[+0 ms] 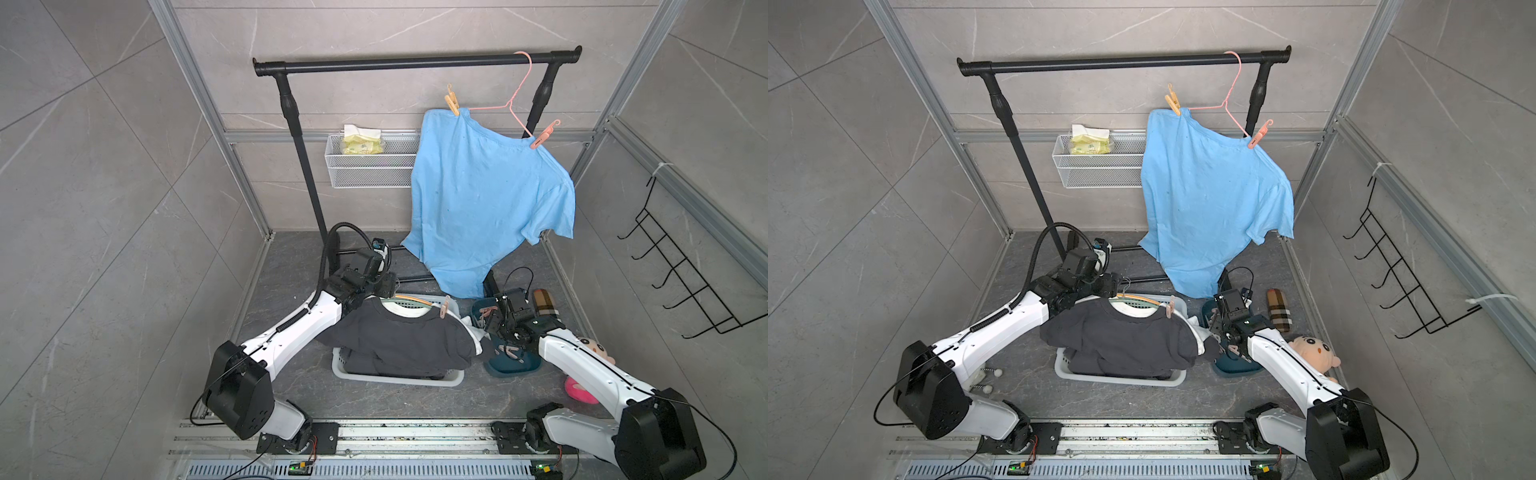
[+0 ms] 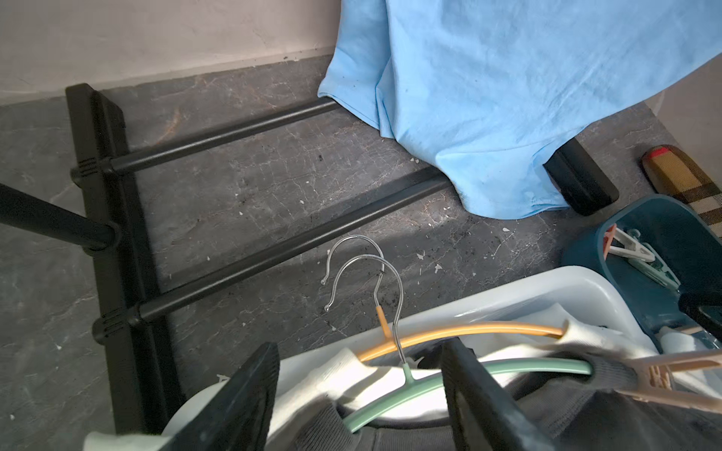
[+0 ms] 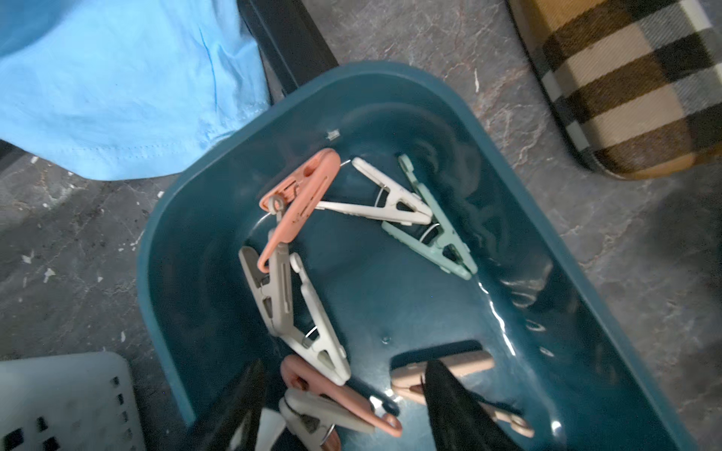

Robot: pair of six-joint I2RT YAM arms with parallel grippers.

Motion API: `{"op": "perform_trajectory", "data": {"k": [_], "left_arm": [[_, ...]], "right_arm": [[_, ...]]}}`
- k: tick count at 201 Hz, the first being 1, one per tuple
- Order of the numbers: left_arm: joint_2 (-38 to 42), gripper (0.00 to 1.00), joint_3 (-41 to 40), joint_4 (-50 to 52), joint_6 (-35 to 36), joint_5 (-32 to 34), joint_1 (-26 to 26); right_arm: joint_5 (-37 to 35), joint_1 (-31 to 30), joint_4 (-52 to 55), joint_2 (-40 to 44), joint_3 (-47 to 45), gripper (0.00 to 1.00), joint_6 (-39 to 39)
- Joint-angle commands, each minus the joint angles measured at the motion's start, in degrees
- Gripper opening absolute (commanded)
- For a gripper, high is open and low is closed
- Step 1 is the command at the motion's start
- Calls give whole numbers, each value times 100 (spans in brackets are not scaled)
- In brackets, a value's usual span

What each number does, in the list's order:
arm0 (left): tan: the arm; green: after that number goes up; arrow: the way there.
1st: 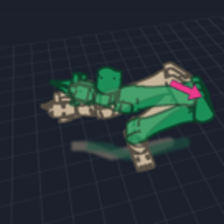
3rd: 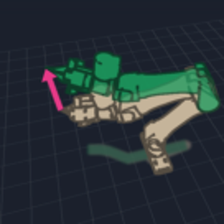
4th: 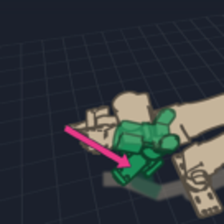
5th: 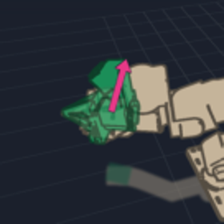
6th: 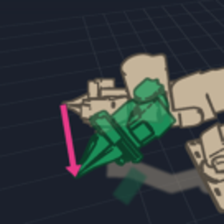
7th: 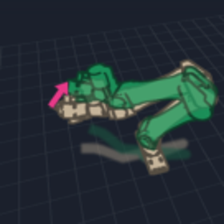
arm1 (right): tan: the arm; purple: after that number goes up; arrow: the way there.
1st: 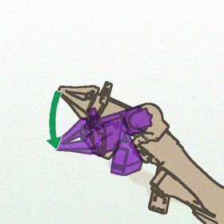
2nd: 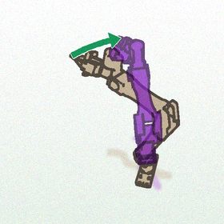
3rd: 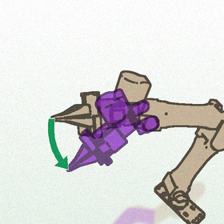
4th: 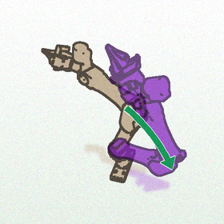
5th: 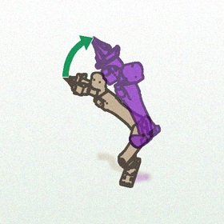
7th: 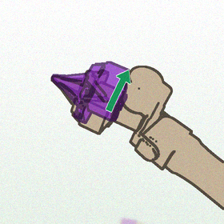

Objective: Use clothespins to secure the t-shirt on both sides of the hanger
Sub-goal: Place the hanger in the basket, then pick up the clothespin from the storage box.

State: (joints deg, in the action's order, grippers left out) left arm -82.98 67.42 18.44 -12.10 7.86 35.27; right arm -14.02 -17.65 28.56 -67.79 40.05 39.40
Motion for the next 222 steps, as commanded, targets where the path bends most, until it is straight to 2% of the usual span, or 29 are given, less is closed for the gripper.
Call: {"op": "perform_trajectory", "data": {"k": [1, 15, 34, 45, 86, 187, 222], "left_arm": [[288, 76, -209, -302, 415, 158, 2], [408, 88, -400, -300, 704, 22, -1], [542, 100, -426, -133, 675, 127, -19], [666, 100, -502, -158, 643, 14, -75], [1042, 100, -904, -372, 402, -109, -266], [1143, 100, -939, -223, 287, 131, -302], [1096, 100, -914, -183, 291, 32, -304]], "right_arm": [[188, 120, -173, -96, -113, 63, -114], [148, 143, -213, -367, -164, 58, -221], [118, 199, -385, -730, -284, 47, -264], [181, 226, -515, -892, -342, 44, -252], [325, 250, -568, -1063, -147, 44, -319], [567, 261, -949, -1414, -162, 44, -240], [291, 264, -887, -1605, -137, 43, -137]]}}
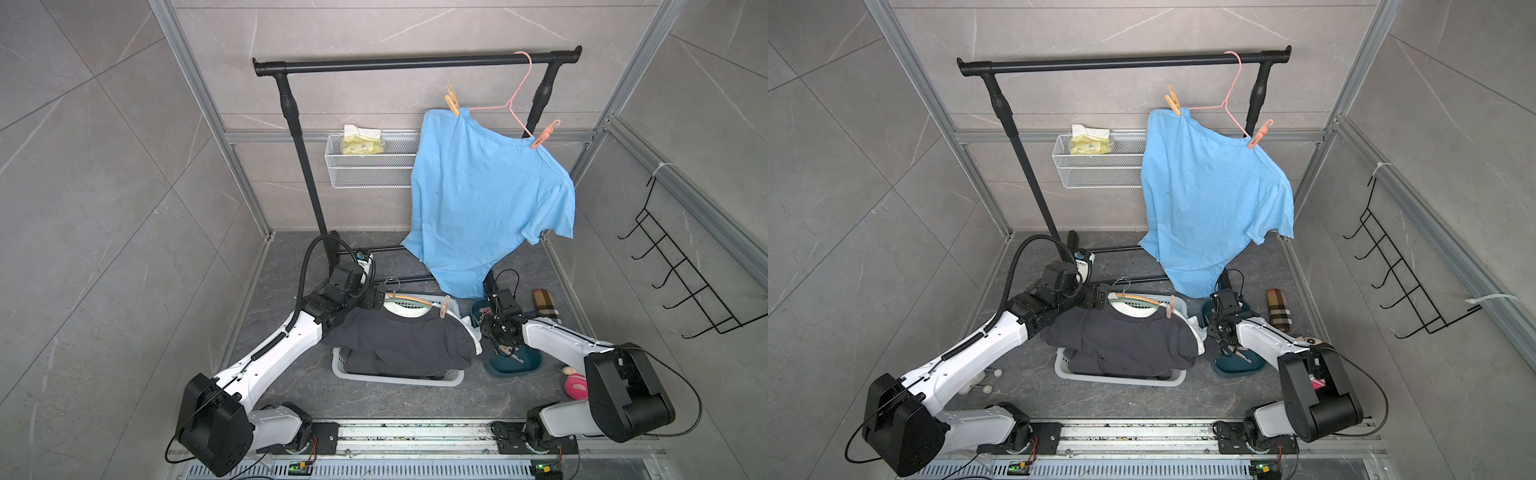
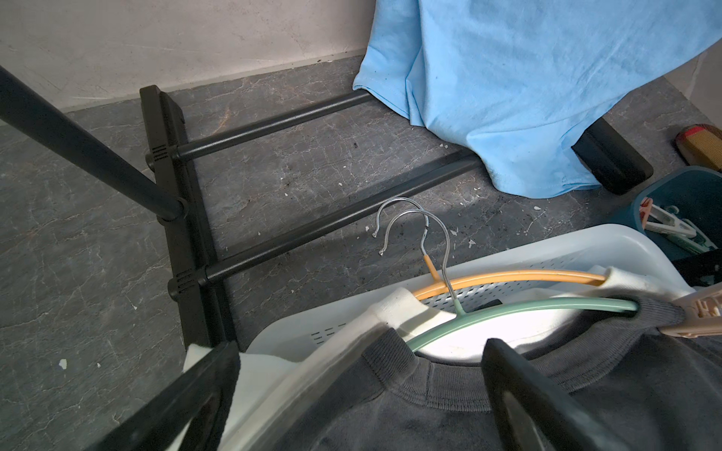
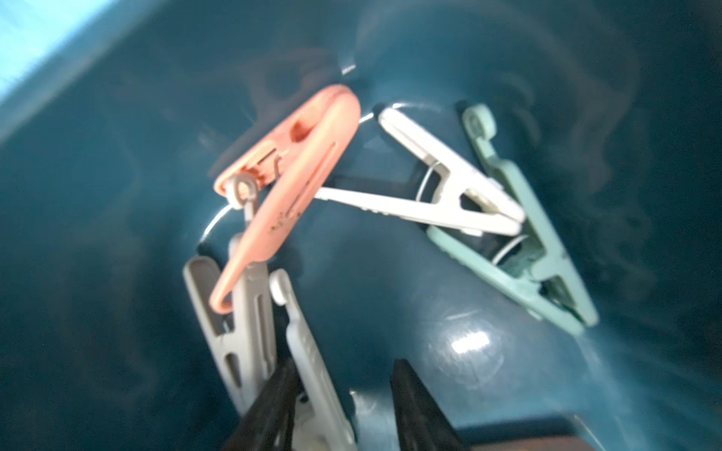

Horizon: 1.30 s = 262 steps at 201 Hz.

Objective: Use clothespins to secure the t-shirt on both sides of the hanger
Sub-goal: Pick up the clothespin from the storage box.

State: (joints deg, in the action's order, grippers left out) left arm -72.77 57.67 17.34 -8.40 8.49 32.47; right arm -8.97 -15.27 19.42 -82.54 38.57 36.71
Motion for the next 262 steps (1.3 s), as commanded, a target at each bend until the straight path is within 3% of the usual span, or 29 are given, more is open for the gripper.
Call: {"op": "perform_trajectory", "data": {"k": [1, 73, 102, 191, 235, 262], "left_arm": [[77, 100, 60, -78, -80, -32, -23], [16, 100, 90, -20, -74, -64, -24], [13, 100, 121, 12, -70, -146, -24], [600, 99, -133, -412, -38, -184, -13], [1010, 98, -375, -843, 59, -964, -20], [1210, 91, -585, -1237, 126, -1681, -4]], "right_arm": [[-225, 29, 27, -134, 11, 43, 133], [-388, 319, 63, -192, -95, 26, 460], [-359, 339, 76, -178, -86, 23, 438], [-337, 349, 325, 593, -109, 0, 470], [-245, 349, 945, 1545, 185, 0, 490], [134, 338, 1319, 2243, 520, 0, 582]]}}
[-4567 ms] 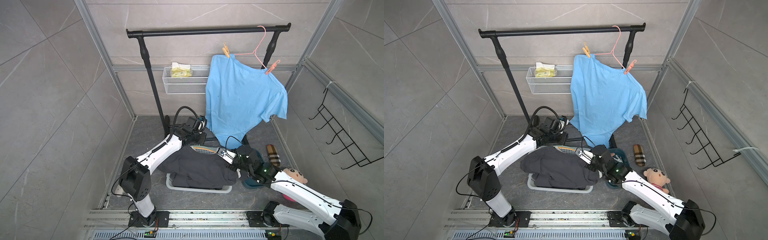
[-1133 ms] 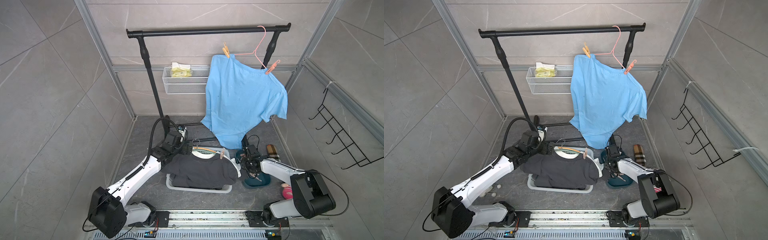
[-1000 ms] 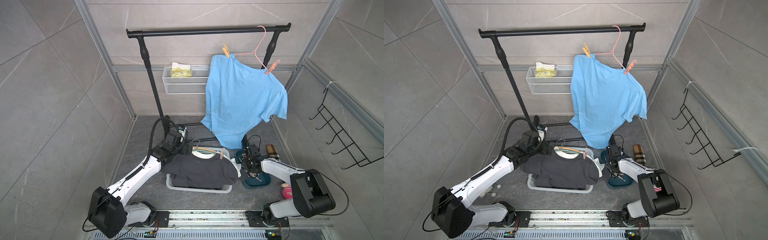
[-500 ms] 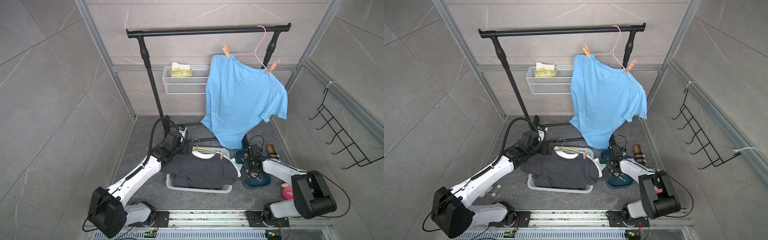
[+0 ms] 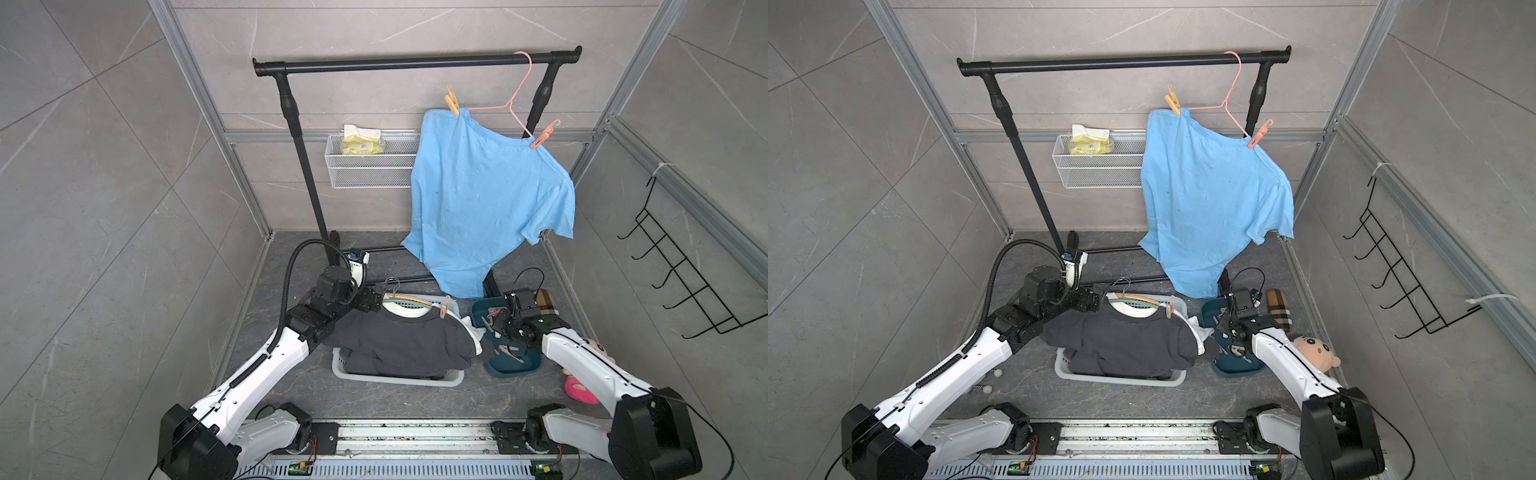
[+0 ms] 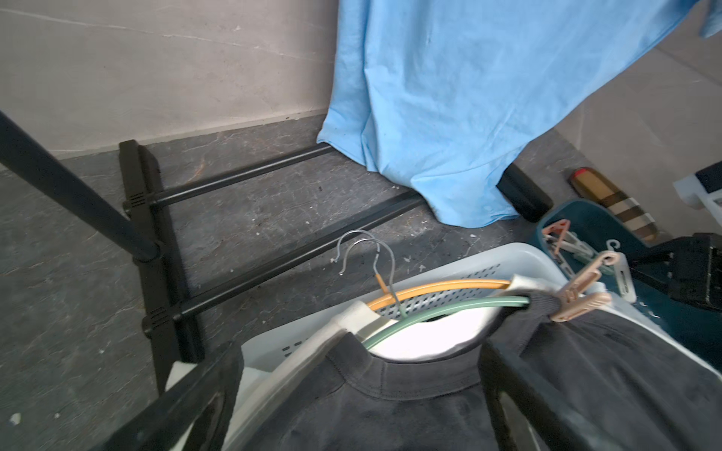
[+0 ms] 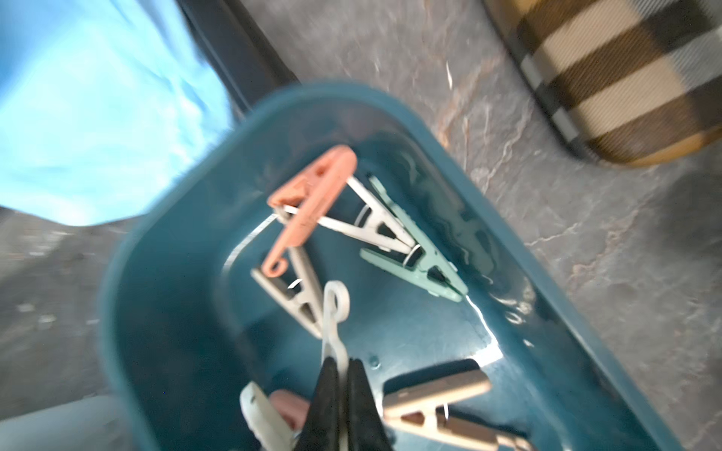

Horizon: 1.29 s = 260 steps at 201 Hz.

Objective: Use clothespins to secure the t-shirt on both sides of the hanger
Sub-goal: Pick up the clothespin from the storage box, then open the clothespin.

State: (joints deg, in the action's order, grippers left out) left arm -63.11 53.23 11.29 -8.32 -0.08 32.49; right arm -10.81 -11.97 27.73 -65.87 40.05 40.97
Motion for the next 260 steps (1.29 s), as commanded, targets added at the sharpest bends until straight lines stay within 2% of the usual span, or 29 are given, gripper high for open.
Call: {"op": "perform_trajectory", "data": {"k": [1, 29, 47, 63, 114, 154, 203, 241, 260], "left_arm": [[250, 91, -144, -652, 119, -843, -2], [306, 89, -307, -888, 506, -1187, 141], [360, 89, -424, -967, 779, -1144, 265], [477, 89, -581, -1203, 860, -1183, 285], [900, 81, -1327, -2562, 860, -1381, 289], [1113, 76, -1609, -3229, 719, -1493, 286], [1288, 75, -1873, -3836, 505, -1574, 291], [1458, 64, -1947, -3862, 573, -748, 291], [1508, 61, -1991, -3914, 603, -610, 293]], "right_arm": [[339, 9, 488, 610, 380, 0, 165], [1071, -87, -111, 1330, 586, 0, 435], [1123, -366, -480, 1538, 931, 0, 565], [950, -862, -821, 1514, 1327, 0, 532], [551, -2846, -2338, 402, 2326, 0, 278], [-232, -3900, -2818, -747, 3077, 0, -321], [-617, -4380, -3168, -1683, 3670, 0, -670], [-892, -4605, -3036, -1867, 3708, 0, -787], [-1009, -4698, -2880, -1926, 3749, 0, -840]]}}
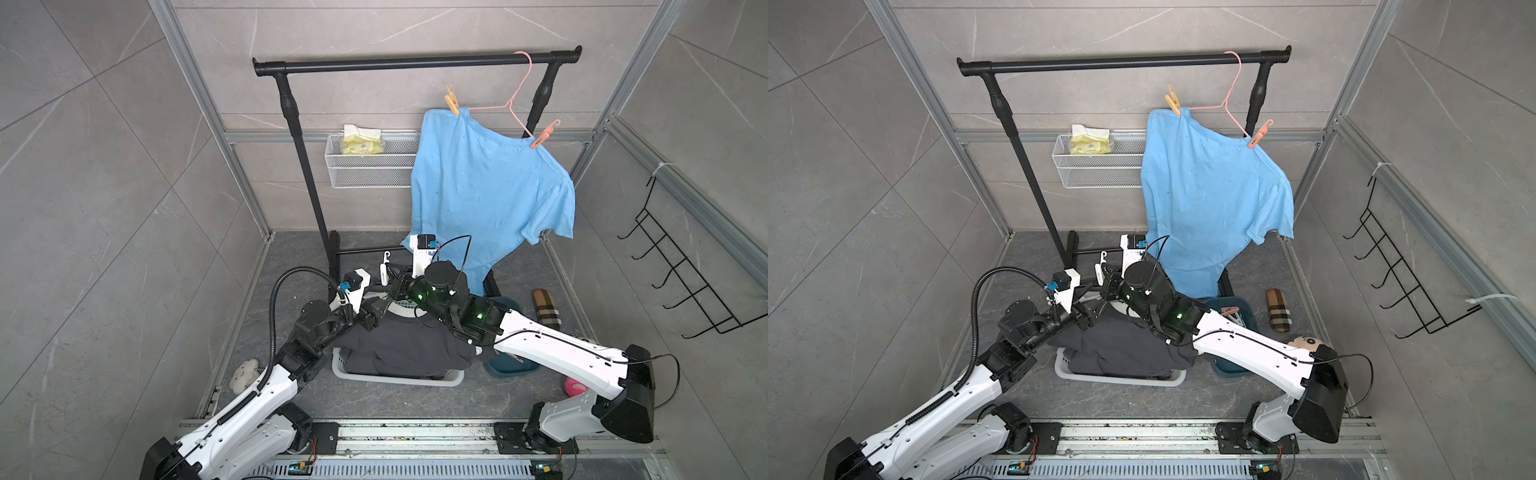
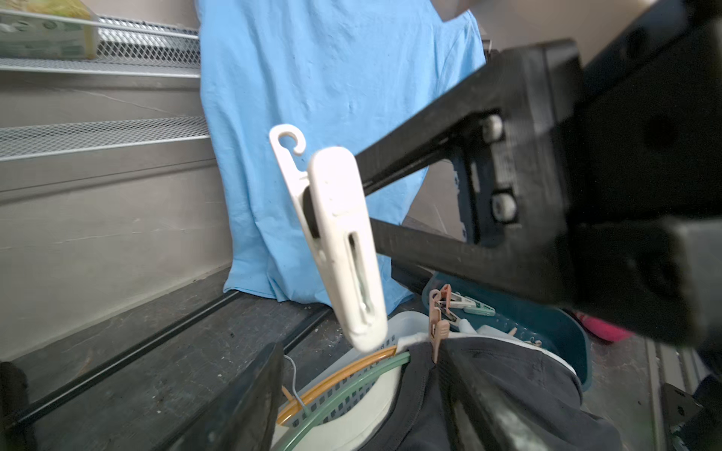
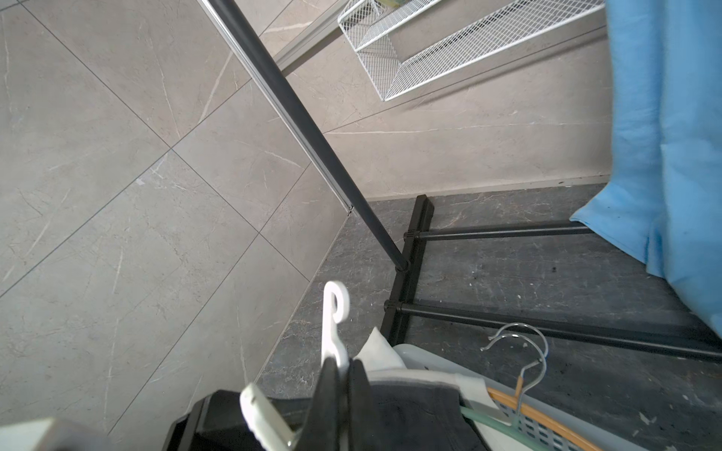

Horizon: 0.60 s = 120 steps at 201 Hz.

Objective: Use clothespins to secure the t-shirt on both sides of the hanger
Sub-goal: Open the clothespin.

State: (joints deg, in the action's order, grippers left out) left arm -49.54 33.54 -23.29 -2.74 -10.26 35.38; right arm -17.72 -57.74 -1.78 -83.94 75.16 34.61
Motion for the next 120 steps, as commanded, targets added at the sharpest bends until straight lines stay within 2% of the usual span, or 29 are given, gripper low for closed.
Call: {"op": "perform_trajectory", "data": {"k": [1, 57, 101, 120], "left_arm": [[148, 61, -23, -461, 46, 410, 4], [142, 49, -62, -562, 71, 79, 1], [147, 26, -67, -563, 146, -54, 0], [198, 12, -84, -563, 203, -46, 3]], "right_arm": [[-319, -122, 81, -116, 242, 0, -207], [-451, -273, 221, -173, 244, 0, -167], [-460, -350, 251, -140, 185, 0, -108], [-462, -353, 352, -130, 175, 0, -101]]}}
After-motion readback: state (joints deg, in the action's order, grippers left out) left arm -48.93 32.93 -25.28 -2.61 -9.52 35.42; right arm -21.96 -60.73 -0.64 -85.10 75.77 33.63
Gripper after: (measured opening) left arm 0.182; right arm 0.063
